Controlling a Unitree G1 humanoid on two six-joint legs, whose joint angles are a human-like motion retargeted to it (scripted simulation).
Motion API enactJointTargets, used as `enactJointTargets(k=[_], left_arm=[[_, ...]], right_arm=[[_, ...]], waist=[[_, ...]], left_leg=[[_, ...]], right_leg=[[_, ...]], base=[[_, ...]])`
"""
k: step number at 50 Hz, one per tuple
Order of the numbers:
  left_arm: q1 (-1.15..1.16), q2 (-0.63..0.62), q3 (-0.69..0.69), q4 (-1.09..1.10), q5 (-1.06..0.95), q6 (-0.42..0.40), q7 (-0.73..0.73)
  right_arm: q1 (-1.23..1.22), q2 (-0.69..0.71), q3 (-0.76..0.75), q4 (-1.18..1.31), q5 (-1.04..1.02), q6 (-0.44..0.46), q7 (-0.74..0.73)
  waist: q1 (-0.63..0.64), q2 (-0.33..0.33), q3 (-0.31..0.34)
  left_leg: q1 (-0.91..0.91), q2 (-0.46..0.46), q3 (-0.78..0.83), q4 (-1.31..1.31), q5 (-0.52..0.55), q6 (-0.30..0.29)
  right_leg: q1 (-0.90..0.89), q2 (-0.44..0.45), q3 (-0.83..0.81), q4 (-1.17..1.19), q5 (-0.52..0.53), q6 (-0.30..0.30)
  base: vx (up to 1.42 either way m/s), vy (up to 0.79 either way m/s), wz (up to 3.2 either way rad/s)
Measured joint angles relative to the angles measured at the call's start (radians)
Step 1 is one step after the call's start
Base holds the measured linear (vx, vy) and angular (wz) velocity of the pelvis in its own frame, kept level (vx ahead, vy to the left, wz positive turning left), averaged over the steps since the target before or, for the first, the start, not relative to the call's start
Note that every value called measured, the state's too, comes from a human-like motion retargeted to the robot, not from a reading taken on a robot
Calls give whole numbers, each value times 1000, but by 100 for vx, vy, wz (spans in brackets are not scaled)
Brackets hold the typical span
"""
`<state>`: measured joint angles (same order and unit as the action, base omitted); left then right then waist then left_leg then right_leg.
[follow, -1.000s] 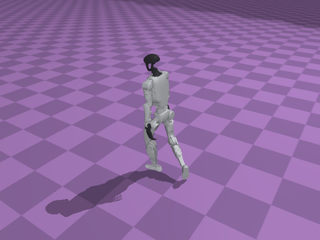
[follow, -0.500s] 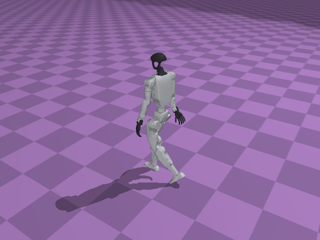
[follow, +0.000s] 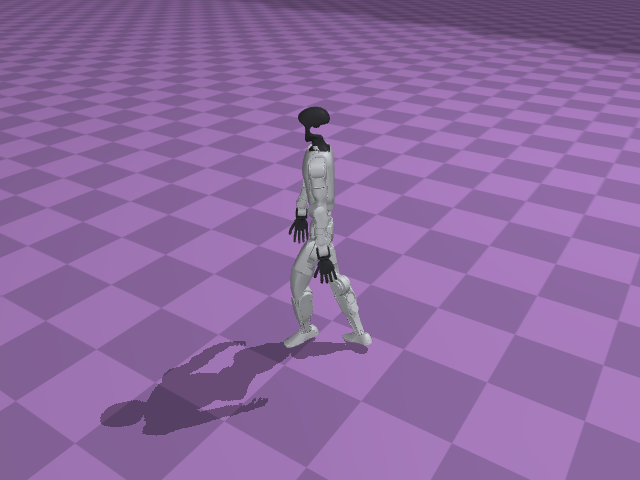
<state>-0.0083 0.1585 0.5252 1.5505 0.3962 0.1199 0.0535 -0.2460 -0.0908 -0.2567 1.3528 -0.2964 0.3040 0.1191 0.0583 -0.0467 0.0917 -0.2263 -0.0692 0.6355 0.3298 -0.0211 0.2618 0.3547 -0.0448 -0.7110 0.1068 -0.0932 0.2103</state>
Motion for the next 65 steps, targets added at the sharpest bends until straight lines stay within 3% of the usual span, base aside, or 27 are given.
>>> enactJointTargets(k=[2, 5, 8, 10, 15, 18, 20, 21, 23, 24, 25, 27, 30, 33, 36, 37, 40, 42, 45, 47, 50, 54, 57, 60, 63, 65], left_arm=[[-3, -3, -38, -16, 59, -1, -18], [-21, -20, -106, -56, 125, -20, -38], [-52, -50, -144, -116, 190, -29, -60], [-84, -58, -187, -156, 196, -33, -74], [-148, -65, -323, -259, 180, -69, -106], [-156, -57, -385, -339, 211, -87, -157], [-151, -49, -414, -387, 224, -93, -178], [-145, -47, -422, -400, 224, -94, -178], [-132, -44, -420, -415, 217, -88, -173], [-127, -43, -407, -413, 209, -79, -169], [-122, -42, -392, -407, 197, -67, -166], [-108, -47, -347, -392, 172, -27, -153], [-92, -82, -278, -357, 108, 32, -81], [-61, -90, -207, -277, 27, 10, -4], [-20, -73, -174, -162, 10, 21, 8], [-8, -69, -172, -124, 22, 40, 3], [19, -66, -171, -29, 92, 114, -30], [40, -70, -173, 13, 141, 142, -79], [65, -77, -181, 53, 223, 162, -197], [79, -79, -179, 68, 267, 164, -267], [93, -78, -178, 79, 304, 168, -340], [78, -90, -153, 33, 298, 167, -309], [63, -101, -174, -10, 269, 144, -253], [45, -118, -180, -73, 263, 135, -237], [8, -114, -222, -123, 238, 105, -204], [-26, -96, -261, -128, 224, 85, -162]], right_arm=[[27, 10, 21, 47, -61, 2, -14], [65, -11, 60, 113, -162, -19, 15], [103, -23, 61, 147, -231, -50, -49], [120, -25, 56, 168, -234, -75, -112], [166, -38, 52, 224, -185, -92, -116], [195, -44, 36, 255, -183, -74, -78], [209, -51, 31, 275, -175, -64, -66], [217, -55, 31, 284, -170, -58, -65], [226, -63, 35, 301, -165, -45, -61], [224, -67, 39, 309, -166, -36, -58], [220, -71, 44, 317, -168, -27, -53], [209, -77, 41, 323, -175, -4, -38], [177, -99, 8, 313, -184, 19, -16], [137, -127, 22, 298, -167, 19, -19], [105, -146, 43, 286, -139, 13, -79], [94, -153, 40, 283, -129, 9, -107], [68, -165, 25, 254, -95, 1, -170], [60, -165, 26, 228, -71, -18, -179], [55, -163, 18, 197, -46, -58, -162], [42, -157, 35, 202, -38, -76, -130], [11, -133, 67, 228, -58, -56, -65], [-31, -58, 116, 193, -134, -52, -17], [-19, -26, 183, 107, -220, -74, 22], [7, -2, 248, 9, -360, -102, -14], [15, 6, 295, -18, -454, -129, -132], [26, 7, 321, -9, -469, -122, -200]], waist=[[29, 26, -1], [36, 90, 2], [33, 109, -14], [1, 99, -13], [-73, 71, 23], [-116, 49, 36], [-139, 35, 46], [-146, 30, 48], [-149, 15, 49], [-135, 13, 45], [-114, 13, 38], [-46, 3, 27], [22, 15, 45], [-2, 53, 33], [-41, 78, -8], [-44, 82, -18], [-51, 80, -29], [-50, 76, -36], [-57, 77, -40], [-31, 55, -33], [18, 25, -41], [32, -5, -40], [21, 22, -42], [-33, 85, -17], [-70, 99, 4], [4, 70, 24]], left_leg=[[82, 28, 16, -36, -21, 0], [135, 55, -150, -69, -24, 0], [140, 66, -229, -75, -17, 0], [119, 49, -313, -71, -7, 0], [100, -21, -514, -78, 21, 0], [96, -94, -669, -88, 35, 0], [100, -147, -769, -87, 38, 0], [98, -169, -809, -77, 34, 0], [89, -213, -869, -52, 25, 0], [77, -222, -880, -37, 19, 0], [61, -224, -883, -21, 13, 0], [24, -233, -844, 11, 20, 0], [-4, -226, -699, 50, 67, -17], [-40, -123, -458, 100, 135, -116], [-47, -46, -212, 108, 120, -204], [-46, -33, -141, 107, 104, -205], [-45, -33, -11, 95, 54, -130], [-38, -49, 32, 44, 76, -83], [-12, -101, -17, -65, 101, -27], [17, -131, -86, -90, 39, 0], [27, -133, -137, -76, -8, 0], [2, -102, -181, -52, -16, 0], [37, -57, -270, -61, -44, 0], [85, 11, -380, -57, -62, 0], [118, 33, -420, -89, -66, 0], [138, 22, -347, -126, -53, 0]], right_leg=[[18, -10, -34, 112, 162, -3], [-94, -1, 59, 418, 345, -128], [-280, -36, 148, 700, 254, -144], [-390, -49, 180, 760, 218, -162], [-530, -118, 195, 548, 87, -234], [-608, -89, 418, 318, 28, -264], [-628, -47, 673, 196, 25, -217], [-623, -58, 738, 151, 42, -153], [-608, -108, 737, 90, 112, -64], [-597, -135, 668, 91, 82, -65], [-585, -159, 580, 105, 15, -82], [-570, -193, 462, 104, -18, -133], [-523, -226, 413, 116, -65, -117], [-445, -193, 284, 72, -94, -147], [-361, -142, 137, 4, -110, -157], [-333, -130, 92, -18, -114, -154], [-251, -103, -35, -72, -120, -141], [-210, -83, -88, -89, -125, -127], [-141, -38, -182, -123, -126, -94], [-91, -20, -215, -140, -129, -69], [-57, -7, -217, -131, -115, -19], [-69, -13, -254, -45, 20, 51], [-65, -1, -239, 82, 184, 32], [-147, 23, -86, 316, 266, -129], [-318, -9, 64, 537, 145, -68], [-456, 21, 277, 591, 105, -83]], base=[[53, -1, 65], [45, 12, 155], [41, 3, 191], [24, -14, 271], [14, -18, 310], [12, -17, 336], [11, -20, 334], [11, -23, 320], [10, -29, 279], [3, -27, 212], [-2, -22, 161], [-3, -22, 130], [-3, -9, 199], [5, -24, 276], [13, -22, 266], [15, -11, 231], [14, -8, 219], [19, -4, 200], [24, -1, 197], [26, -16, 94], [31, -12, 47], [14, -21, 57], [28, -21, 106], [29, -8, 105], [19, -16, 48], [24, -28, -17]])
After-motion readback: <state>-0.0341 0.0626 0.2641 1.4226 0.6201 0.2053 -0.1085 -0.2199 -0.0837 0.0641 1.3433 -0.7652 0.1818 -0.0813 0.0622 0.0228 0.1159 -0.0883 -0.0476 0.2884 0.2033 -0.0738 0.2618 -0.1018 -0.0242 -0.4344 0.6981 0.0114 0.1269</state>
